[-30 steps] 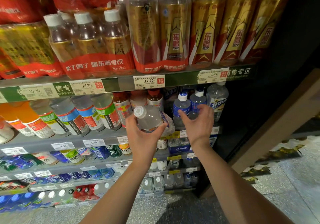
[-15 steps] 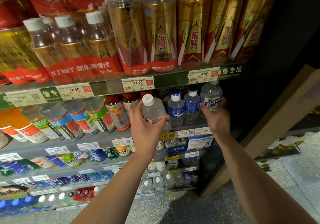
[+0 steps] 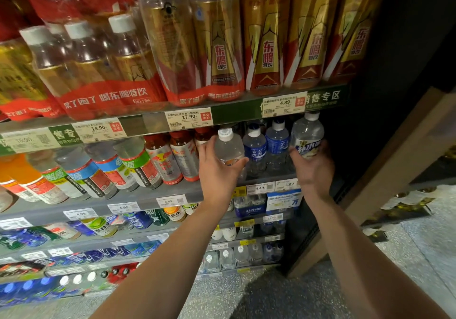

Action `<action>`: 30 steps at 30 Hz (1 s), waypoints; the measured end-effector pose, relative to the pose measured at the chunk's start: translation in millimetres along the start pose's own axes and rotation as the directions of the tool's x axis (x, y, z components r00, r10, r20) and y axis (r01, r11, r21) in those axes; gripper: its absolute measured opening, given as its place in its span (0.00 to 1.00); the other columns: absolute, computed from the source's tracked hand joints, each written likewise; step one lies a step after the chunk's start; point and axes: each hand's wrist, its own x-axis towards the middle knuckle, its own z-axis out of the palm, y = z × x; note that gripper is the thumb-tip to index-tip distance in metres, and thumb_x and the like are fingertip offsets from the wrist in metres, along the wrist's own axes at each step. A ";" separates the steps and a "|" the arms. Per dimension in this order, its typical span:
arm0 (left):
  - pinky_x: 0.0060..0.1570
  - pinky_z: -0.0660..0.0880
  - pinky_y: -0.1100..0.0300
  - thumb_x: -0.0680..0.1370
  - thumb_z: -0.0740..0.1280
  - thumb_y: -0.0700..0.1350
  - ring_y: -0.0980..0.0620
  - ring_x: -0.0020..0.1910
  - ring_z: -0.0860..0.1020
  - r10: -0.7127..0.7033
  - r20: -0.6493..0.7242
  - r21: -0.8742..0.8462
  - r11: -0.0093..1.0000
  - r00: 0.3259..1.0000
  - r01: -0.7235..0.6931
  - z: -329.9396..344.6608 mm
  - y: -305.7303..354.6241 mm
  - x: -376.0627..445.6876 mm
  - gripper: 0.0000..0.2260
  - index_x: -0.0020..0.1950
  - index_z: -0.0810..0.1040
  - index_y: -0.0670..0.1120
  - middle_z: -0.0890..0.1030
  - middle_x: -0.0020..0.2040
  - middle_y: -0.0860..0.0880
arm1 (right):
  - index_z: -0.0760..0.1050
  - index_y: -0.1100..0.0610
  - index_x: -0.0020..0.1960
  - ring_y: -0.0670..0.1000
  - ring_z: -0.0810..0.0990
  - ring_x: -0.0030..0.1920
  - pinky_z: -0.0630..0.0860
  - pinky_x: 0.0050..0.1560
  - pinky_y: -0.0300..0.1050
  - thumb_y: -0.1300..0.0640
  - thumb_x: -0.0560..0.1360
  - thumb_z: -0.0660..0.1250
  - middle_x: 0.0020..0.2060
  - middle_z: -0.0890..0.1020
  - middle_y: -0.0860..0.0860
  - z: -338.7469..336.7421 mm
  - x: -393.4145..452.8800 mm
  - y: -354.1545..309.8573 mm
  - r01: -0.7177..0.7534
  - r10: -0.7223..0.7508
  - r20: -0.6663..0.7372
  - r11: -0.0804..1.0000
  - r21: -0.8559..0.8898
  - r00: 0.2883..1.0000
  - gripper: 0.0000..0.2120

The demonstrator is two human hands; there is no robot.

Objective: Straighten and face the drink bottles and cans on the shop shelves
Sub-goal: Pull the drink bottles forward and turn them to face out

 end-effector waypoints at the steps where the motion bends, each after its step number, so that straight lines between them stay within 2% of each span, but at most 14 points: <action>1: 0.62 0.66 0.70 0.67 0.81 0.54 0.57 0.66 0.69 -0.012 -0.011 -0.002 1.000 1.000 0.012 2.2 0.5 0.3 0.41 0.74 0.66 0.48 0.72 0.68 0.51 | 0.72 0.61 0.65 0.56 0.81 0.47 0.73 0.43 0.44 0.45 0.74 0.74 0.51 0.83 0.57 -0.7 0.9 -0.3 0.017 -0.017 0.004 1.000 -0.012 1.000 0.28; 3: 0.65 0.70 0.63 0.66 0.81 0.54 0.54 0.67 0.71 -0.001 -0.021 0.020 1.000 1.000 0.001 5.3 3.0 2.1 0.40 0.73 0.67 0.46 0.73 0.68 0.49 | 0.70 0.64 0.68 0.61 0.82 0.51 0.78 0.46 0.50 0.46 0.74 0.74 0.53 0.83 0.61 -2.7 2.7 -1.6 0.030 -0.030 0.012 0.999 -0.021 0.999 0.31; 6: 0.63 0.74 0.54 0.65 0.82 0.55 0.46 0.65 0.70 0.065 -0.080 0.160 0.986 0.995 -0.051 8.1 7.7 5.3 0.37 0.67 0.73 0.42 0.71 0.65 0.43 | 0.70 0.65 0.69 0.63 0.82 0.53 0.79 0.49 0.55 0.46 0.73 0.75 0.54 0.82 0.62 -5.2 3.3 -2.9 0.021 -0.020 0.017 1.000 -0.018 1.000 0.33; 9: 0.62 0.75 0.52 0.66 0.81 0.55 0.45 0.65 0.71 0.050 -0.073 0.165 0.986 0.996 -0.038 9.1 9.8 5.6 0.37 0.68 0.72 0.42 0.70 0.65 0.42 | 0.72 0.61 0.65 0.60 0.82 0.53 0.76 0.49 0.45 0.46 0.71 0.76 0.54 0.83 0.59 -6.8 -2.9 -0.2 -0.001 0.001 0.001 0.999 0.050 1.000 0.30; 13: 0.61 0.76 0.53 0.68 0.79 0.57 0.46 0.65 0.72 0.076 -0.024 0.136 0.988 0.997 -0.072 6.0 5.7 4.3 0.37 0.71 0.70 0.43 0.70 0.66 0.44 | 0.73 0.55 0.62 0.56 0.82 0.55 0.73 0.51 0.41 0.39 0.66 0.73 0.55 0.83 0.53 -10.1 -14.1 1.6 -0.053 0.057 -0.022 0.987 0.152 0.998 0.31; 15: 0.61 0.75 0.54 0.69 0.78 0.58 0.46 0.65 0.71 0.076 -0.038 0.144 0.987 0.996 -0.070 4.1 6.3 0.8 0.39 0.72 0.68 0.43 0.70 0.65 0.44 | 0.71 0.49 0.62 0.45 0.82 0.53 0.75 0.53 0.39 0.36 0.64 0.73 0.54 0.82 0.41 -14.9 -19.4 -1.9 -0.092 0.103 -0.035 0.967 0.238 0.994 0.32; 17: 0.62 0.72 0.56 0.69 0.79 0.55 0.47 0.64 0.71 0.084 -0.098 0.105 0.992 0.992 -0.073 3.1 10.5 -7.5 0.38 0.71 0.67 0.40 0.71 0.64 0.43 | 0.69 0.42 0.62 0.31 0.78 0.50 0.73 0.53 0.31 0.34 0.64 0.75 0.50 0.78 0.26 -21.2 -27.7 -4.7 -0.084 0.102 -0.040 0.944 0.318 0.994 0.31; 19: 0.63 0.69 0.63 0.71 0.79 0.50 0.48 0.60 0.72 0.193 -0.140 0.098 0.979 0.971 -0.181 7.1 15.3 -22.2 0.31 0.66 0.71 0.37 0.74 0.59 0.41 | 0.68 0.40 0.63 0.30 0.77 0.54 0.70 0.54 0.26 0.35 0.65 0.76 0.51 0.75 0.22 -27.6 -39.8 -5.3 -0.068 0.093 -0.049 0.926 0.372 0.994 0.31; 21: 0.61 0.69 0.67 0.73 0.77 0.46 0.49 0.57 0.73 0.321 -0.053 0.088 0.945 0.946 -0.316 14.7 22.9 -37.8 0.21 0.60 0.75 0.38 0.75 0.56 0.42 | 0.68 0.40 0.64 0.33 0.78 0.57 0.71 0.55 0.23 0.38 0.65 0.77 0.53 0.75 0.23 -34.4 -51.8 -7.0 -0.072 0.106 -0.058 0.904 0.422 0.993 0.32; 22: 0.59 0.71 0.65 0.74 0.76 0.44 0.50 0.56 0.73 0.340 0.025 0.062 0.938 0.940 -0.340 19.0 28.2 -42.9 0.18 0.59 0.76 0.39 0.75 0.56 0.44 | 0.68 0.38 0.63 0.32 0.77 0.58 0.72 0.57 0.24 0.39 0.65 0.77 0.53 0.75 0.22 -37.7 -57.2 -7.4 -0.062 0.101 -0.066 0.898 0.436 0.993 0.31; 24: 0.58 0.73 0.64 0.76 0.73 0.42 0.54 0.57 0.74 0.305 0.136 0.006 0.951 0.942 -0.309 26.9 39.5 -45.7 0.16 0.62 0.75 0.42 0.73 0.59 0.46 | 0.68 0.35 0.61 0.30 0.77 0.57 0.73 0.59 0.27 0.46 0.66 0.79 0.53 0.76 0.23 -43.1 -66.6 -4.3 -0.002 0.048 -0.095 0.899 0.439 0.994 0.29; 26: 0.56 0.68 0.75 0.77 0.72 0.41 0.67 0.55 0.70 0.199 0.142 -0.034 0.980 0.970 -0.197 34.0 48.9 -42.0 0.19 0.65 0.73 0.43 0.72 0.63 0.46 | 0.68 0.36 0.61 0.31 0.78 0.57 0.75 0.58 0.29 0.54 0.67 0.81 0.53 0.77 0.24 -48.8 -75.3 3.4 0.033 0.011 -0.098 0.900 0.435 0.995 0.32; 28: 0.53 0.65 0.81 0.77 0.72 0.40 0.74 0.54 0.69 0.061 0.118 -0.093 0.994 0.991 -0.050 40.6 58.3 -37.7 0.21 0.68 0.71 0.43 0.72 0.65 0.47 | 0.69 0.39 0.64 0.32 0.78 0.58 0.77 0.57 0.30 0.52 0.66 0.81 0.55 0.77 0.25 -55.1 -82.7 12.6 0.052 -0.014 -0.089 0.897 0.438 0.996 0.32; 30: 0.58 0.67 0.75 0.77 0.72 0.40 0.66 0.61 0.71 -0.031 0.124 -0.152 0.987 0.992 0.050 47.0 64.5 -37.9 0.24 0.71 0.69 0.42 0.72 0.67 0.46 | 0.71 0.42 0.66 0.34 0.78 0.61 0.76 0.58 0.31 0.43 0.65 0.78 0.57 0.78 0.26 -62.7 -87.3 19.3 0.064 -0.041 -0.062 0.892 0.448 0.997 0.32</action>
